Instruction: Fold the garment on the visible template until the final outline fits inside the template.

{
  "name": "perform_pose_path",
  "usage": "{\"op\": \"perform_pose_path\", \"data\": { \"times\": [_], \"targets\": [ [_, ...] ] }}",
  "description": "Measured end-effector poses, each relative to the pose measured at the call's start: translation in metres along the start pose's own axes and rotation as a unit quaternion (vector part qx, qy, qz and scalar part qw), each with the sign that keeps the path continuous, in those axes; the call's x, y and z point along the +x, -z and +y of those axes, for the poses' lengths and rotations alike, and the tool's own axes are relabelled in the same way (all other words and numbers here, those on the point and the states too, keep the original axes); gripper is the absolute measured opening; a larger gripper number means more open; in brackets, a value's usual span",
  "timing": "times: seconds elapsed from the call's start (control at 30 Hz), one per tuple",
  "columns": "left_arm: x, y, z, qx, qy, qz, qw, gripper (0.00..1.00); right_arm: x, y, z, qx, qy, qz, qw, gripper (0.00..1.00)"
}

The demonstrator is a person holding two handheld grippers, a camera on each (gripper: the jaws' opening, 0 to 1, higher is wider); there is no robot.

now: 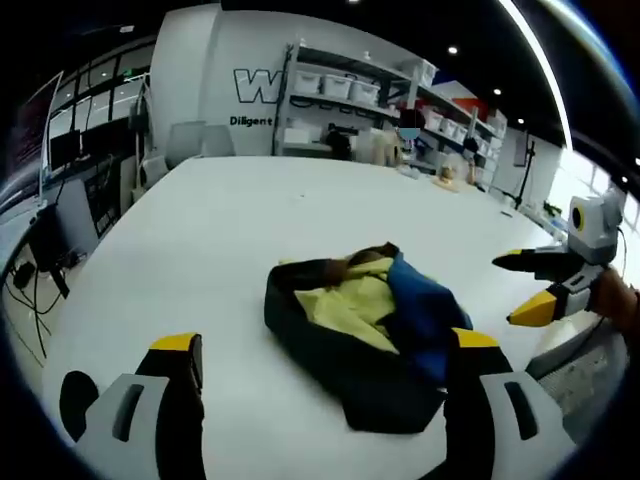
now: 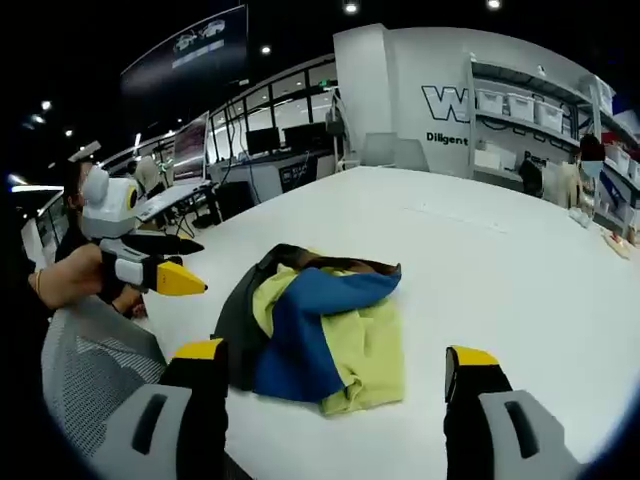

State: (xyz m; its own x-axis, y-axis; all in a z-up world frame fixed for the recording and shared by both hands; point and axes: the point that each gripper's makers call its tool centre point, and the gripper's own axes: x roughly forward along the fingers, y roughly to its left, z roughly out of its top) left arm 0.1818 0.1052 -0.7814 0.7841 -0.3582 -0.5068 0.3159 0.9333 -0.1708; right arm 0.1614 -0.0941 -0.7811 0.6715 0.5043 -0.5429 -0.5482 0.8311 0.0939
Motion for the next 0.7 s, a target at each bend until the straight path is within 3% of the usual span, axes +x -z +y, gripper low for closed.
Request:
{"op": "perform_pose_path", "data": {
  "times": [0.17, 0.7],
  "targets": [
    [-0.0008, 0.0011, 0.0041, -0.006, -0.003, 0.004, 1.0000, 0.95, 0.0001, 0.0016, -0.0035, -0.001, 0.010, 0.004, 0.9999, 0.99],
    [-0.0009, 0.0024, 0.0040, -0.014, -0.004, 0.006, 0.9999, 0.95, -0.0004, 0.0042, -0.0090, 0.003, 0.019, 0.008, 0.9998, 0.99]
  ]
}}
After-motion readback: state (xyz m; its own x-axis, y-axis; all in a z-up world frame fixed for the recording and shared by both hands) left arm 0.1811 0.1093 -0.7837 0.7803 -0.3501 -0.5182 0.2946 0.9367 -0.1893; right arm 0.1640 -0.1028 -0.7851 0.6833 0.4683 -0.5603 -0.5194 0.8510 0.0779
